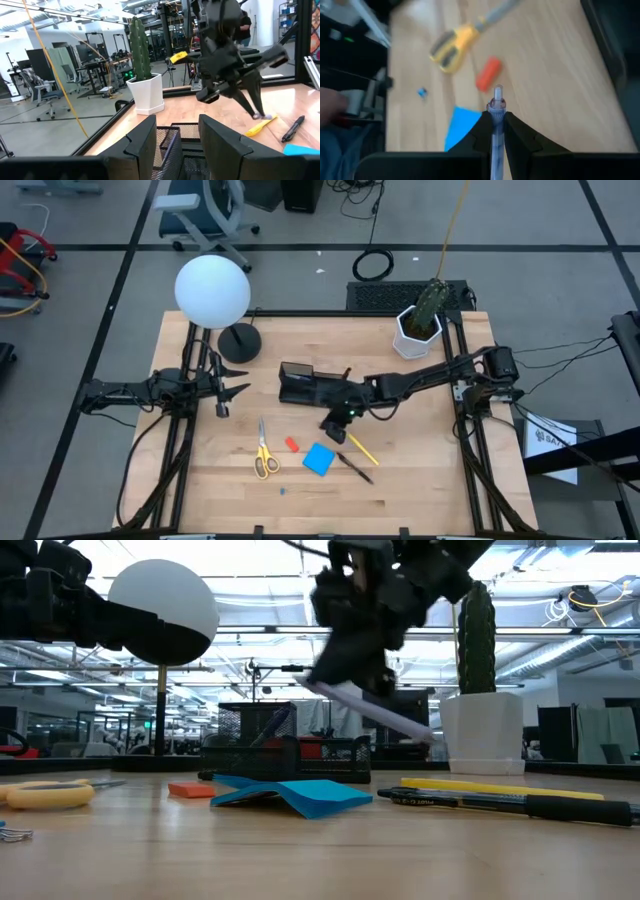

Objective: Pick and place office supplies into organizer
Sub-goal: Put the purple pen into the desk organizer

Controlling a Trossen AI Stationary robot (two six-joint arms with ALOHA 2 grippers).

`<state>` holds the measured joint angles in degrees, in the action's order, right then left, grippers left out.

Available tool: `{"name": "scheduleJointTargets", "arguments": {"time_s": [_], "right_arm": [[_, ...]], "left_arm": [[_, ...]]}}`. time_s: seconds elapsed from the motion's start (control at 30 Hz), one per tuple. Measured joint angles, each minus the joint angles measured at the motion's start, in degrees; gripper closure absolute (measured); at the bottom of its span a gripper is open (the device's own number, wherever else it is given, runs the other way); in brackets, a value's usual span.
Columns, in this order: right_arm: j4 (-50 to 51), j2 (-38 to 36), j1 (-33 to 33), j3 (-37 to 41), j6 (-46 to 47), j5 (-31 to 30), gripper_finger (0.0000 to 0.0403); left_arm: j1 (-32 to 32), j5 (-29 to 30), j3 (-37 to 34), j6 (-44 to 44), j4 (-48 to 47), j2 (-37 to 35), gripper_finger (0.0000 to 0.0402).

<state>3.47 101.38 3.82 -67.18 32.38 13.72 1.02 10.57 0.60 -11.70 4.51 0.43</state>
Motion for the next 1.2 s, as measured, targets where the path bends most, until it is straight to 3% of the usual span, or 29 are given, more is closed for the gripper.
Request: {"name": "scheduleJointTargets", "arguments": {"time_s": [0.6, 1.2], "right_arm": [[-20.9, -0.02, -4.72, -0.04, -15.05, -0.07, 0.0402], [-19.74, -0.07, -2.21, -0.04, -17.17, -0.23, 0.0395]], "left_arm": [[-0.01, 0.01, 0.0, 0.06, 0.01, 0.0, 0.0247], [-0.01, 0.0, 0.0, 0.04, 0.01, 0.0, 0.0247]]}}
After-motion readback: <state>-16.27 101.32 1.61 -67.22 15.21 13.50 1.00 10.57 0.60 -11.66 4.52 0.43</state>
